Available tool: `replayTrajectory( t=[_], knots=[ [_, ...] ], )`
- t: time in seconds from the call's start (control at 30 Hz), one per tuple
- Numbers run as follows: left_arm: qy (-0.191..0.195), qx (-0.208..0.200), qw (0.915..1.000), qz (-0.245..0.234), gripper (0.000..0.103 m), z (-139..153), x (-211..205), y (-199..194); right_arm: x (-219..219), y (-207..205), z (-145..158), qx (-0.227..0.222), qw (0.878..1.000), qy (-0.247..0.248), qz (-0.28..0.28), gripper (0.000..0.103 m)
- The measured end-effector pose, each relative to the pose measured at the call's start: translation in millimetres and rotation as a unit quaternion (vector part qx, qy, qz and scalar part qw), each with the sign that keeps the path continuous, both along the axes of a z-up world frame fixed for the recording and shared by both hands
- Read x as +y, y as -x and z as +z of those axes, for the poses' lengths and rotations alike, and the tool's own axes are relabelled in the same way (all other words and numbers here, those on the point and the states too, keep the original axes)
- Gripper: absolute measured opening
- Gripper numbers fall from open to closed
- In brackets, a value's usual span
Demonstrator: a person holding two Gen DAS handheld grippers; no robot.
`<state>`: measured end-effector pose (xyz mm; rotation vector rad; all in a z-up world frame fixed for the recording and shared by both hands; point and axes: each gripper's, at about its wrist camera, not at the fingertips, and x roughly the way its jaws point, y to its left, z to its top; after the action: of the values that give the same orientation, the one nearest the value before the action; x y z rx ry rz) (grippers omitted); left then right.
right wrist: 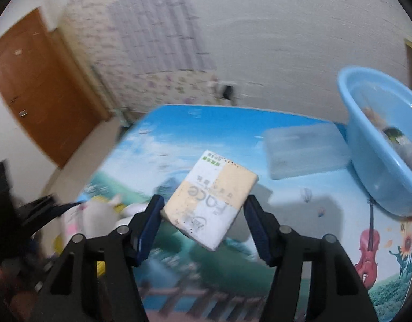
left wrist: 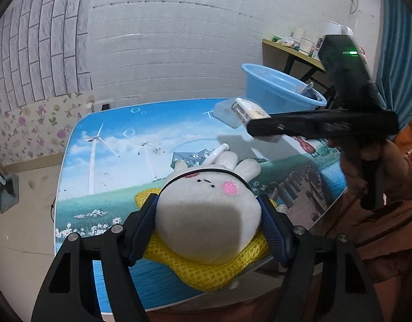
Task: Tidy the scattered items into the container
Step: 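Carry the plush toy and Face tissue pack over the blue basin with both tools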
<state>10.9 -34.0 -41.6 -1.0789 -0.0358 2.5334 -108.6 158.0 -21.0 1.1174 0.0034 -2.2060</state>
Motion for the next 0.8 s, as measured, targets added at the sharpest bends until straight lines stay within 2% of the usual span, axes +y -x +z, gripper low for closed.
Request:
replayTrajectory(
  t=[0.1, 0.2, 0.4, 0.8],
  knots=[
    [0.008, 0.001, 1.0, -0.003, 0.072, 1, 6, 0, -5, -16, 7, 0.009, 0.999, 0.006, 0.037, 0.061],
    [0.013, 0.002, 0.9999, -0.005, 0.072, 3, 11, -1, -9, -21, 6, 0.012, 0.999, -0.002, 0.046, 0.061],
    [0.016, 0.012, 0.9998, -0.004, 0.072, 12, 13, -6, -1, -17, 4, 0.006, 1.0, 0.004, 0.03, 0.061],
    [0.023, 0.019, 0.9992, 0.026, 0.072, 20, 17, 3, 33, -16, -2, -0.002, 1.0, 0.01, 0.0, 0.061]
  ],
)
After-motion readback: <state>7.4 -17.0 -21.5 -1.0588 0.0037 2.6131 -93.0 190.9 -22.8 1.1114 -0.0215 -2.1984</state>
